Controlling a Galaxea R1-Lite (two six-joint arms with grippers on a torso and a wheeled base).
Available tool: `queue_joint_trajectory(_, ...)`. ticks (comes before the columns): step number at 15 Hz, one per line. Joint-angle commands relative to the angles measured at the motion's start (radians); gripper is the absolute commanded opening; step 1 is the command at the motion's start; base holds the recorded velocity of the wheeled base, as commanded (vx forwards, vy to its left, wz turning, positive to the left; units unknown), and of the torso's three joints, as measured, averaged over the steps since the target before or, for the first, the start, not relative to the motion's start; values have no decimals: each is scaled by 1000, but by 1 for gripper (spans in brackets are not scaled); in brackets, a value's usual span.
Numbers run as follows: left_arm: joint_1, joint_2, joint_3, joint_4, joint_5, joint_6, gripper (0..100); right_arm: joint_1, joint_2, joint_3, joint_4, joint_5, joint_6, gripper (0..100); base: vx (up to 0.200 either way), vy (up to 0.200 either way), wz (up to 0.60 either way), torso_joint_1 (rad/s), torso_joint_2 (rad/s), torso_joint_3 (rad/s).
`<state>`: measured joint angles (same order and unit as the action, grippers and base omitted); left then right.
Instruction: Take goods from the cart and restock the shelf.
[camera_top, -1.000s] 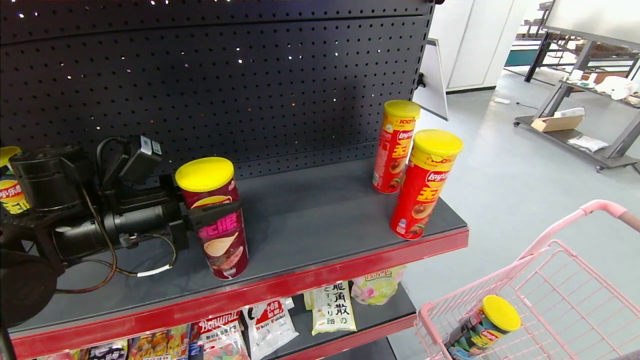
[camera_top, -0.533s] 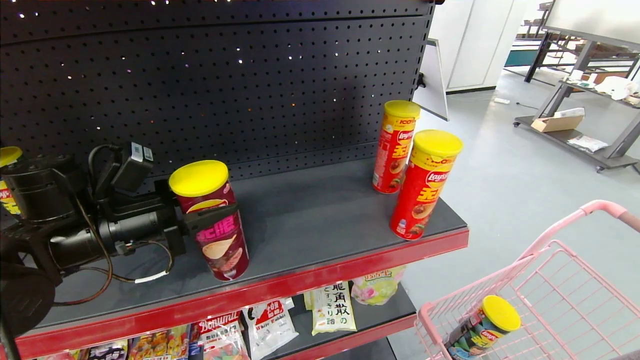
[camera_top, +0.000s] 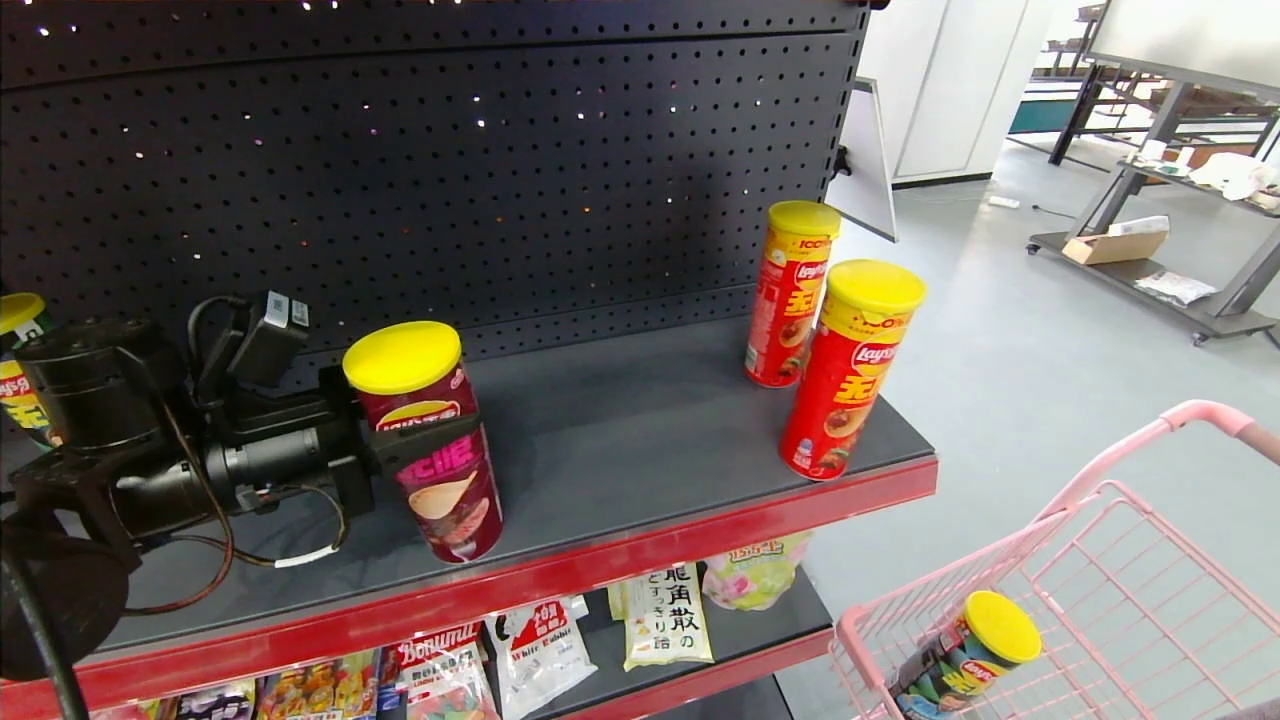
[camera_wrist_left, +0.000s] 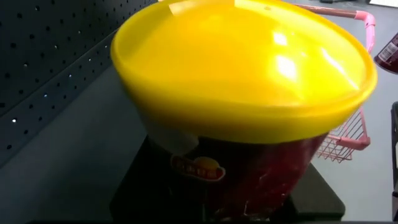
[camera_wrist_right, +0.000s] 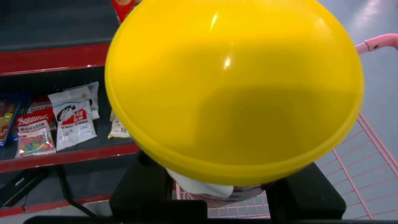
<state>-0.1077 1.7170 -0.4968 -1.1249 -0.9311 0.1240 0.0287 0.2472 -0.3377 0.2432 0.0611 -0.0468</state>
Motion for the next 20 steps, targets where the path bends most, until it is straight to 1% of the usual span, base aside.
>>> queue_joint_trajectory(1,0,24,-3,2,0,0,0,0,0,0,1,0,-1,0,0,0,0,0,0,0)
queue_joint_trajectory(2,2,26,-6,0,0,-4,0,0,0,0,-1,-3,-1,0,0,0,0,0,0,0)
queue_joint_trajectory(3,2,24,-6,-1,0,-21,0,0,0,0,-1,-4,-1,0,0,0,0,0,0,0)
queue_joint_trajectory(4,2,24,-5,-7,0,-27,0,0,0,0,-1,-4,-1,0,0,0,0,0,0,0)
queue_joint_trajectory(7,2,32,3,-26,-2,-37,0,0,3,0,-1,-4,-1,0,0,0,0,0,0,0)
queue_joint_trajectory(10,2,38,4,-35,-3,-37,0,0,0,0,1,-4,-1,0,0,0,0,0,0,0)
queue_joint_trajectory(11,3,44,6,-53,-3,-37,100,-1,0,0,1,-4,-1,0,0,0,0,0,0,0)
queue_joint_trajectory(14,3,58,12,-105,0,-49,100,-1,1,0,1,-4,-1,0,0,0,0,0,0,0)
queue_joint_trajectory(16,9,58,20,-131,5,-50,100,-1,0,2,1,-4,-1,0,0,0,0,0,0,0)
queue_joint_trajectory(18,14,52,17,-139,6,-52,100,-1,3,2,1,-4,-1,0,0,0,0,0,0,0)
queue_joint_trajectory(19,42,39,17,-145,5,-64,100,-1,4,0,1,-4,-2,0,0,0,0,0,0,0)
queue_joint_trajectory(20,60,23,21,-158,3,-84,100,-1,6,2,1,-4,-1,0,0,0,0,0,0,0)
